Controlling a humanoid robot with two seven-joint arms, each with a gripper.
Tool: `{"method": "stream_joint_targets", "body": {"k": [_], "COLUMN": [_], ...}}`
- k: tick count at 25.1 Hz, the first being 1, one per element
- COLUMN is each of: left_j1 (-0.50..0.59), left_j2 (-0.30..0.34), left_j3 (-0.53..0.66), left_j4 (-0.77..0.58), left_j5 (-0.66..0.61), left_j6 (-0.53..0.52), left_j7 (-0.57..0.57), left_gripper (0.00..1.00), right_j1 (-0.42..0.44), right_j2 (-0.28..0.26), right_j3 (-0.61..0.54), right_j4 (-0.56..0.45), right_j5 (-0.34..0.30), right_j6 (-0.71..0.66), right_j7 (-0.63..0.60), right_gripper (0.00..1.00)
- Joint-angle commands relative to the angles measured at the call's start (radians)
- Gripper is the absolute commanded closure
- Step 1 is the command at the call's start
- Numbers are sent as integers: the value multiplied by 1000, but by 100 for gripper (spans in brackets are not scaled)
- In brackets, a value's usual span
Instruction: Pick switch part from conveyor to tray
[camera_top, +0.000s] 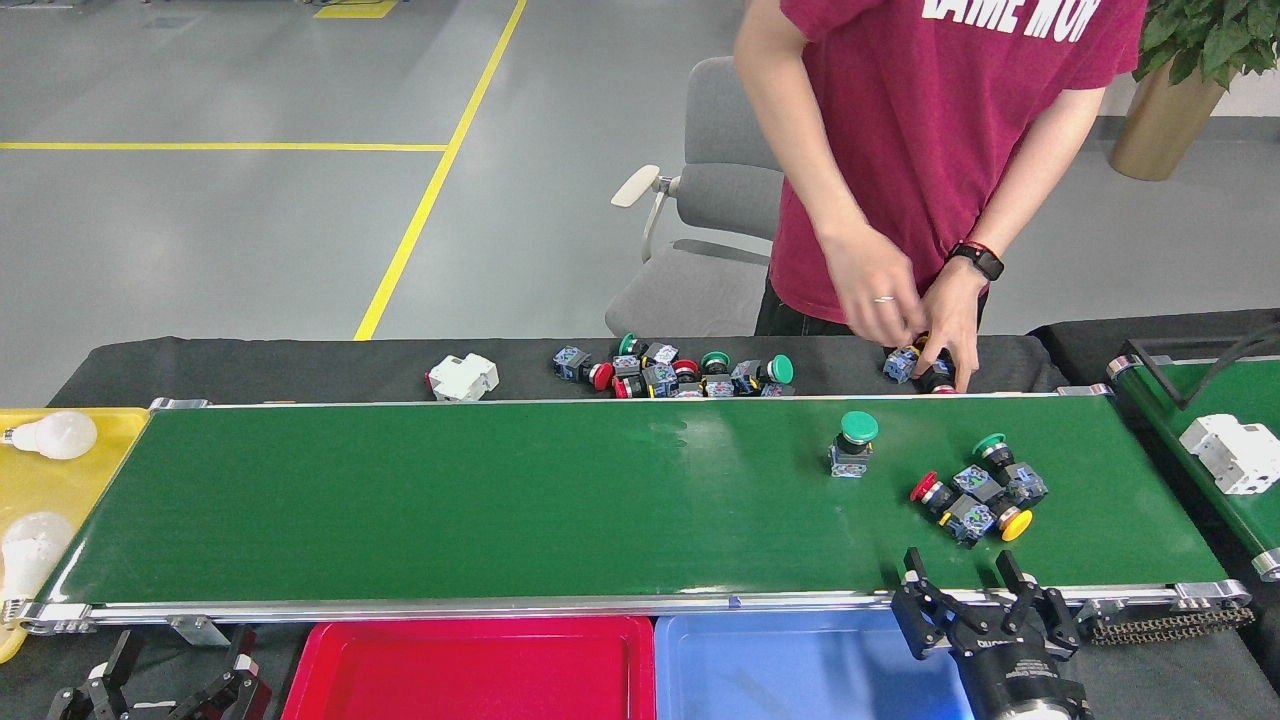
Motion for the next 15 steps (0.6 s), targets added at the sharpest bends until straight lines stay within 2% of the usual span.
{"method": "stream_joint_targets", "body": {"k": [1,5,11,15], "left_j1": [-6,-6,-6,-6], "left_j2": [8,11,14,15], "left_j3": [8,19,17,17], "left_j4": [-13,-13,-11,-11], "left_j5": [3,4,4,4], "left_j6": [3,1,0,-2], "left_j7": [8,8,8,8], "left_gripper": [0,0,0,0], "right_j1": [-36,-70,-261,-315], "right_j2": [-8,-9,18,41], "right_j3": [5,10,90,142], "right_j4": [12,55,243,277], "right_j5": [2,2,0,0], "right_j6": [71,100,115,163], "right_j7": [2,10,8,8], "right_gripper": [2,2,2,2]}}
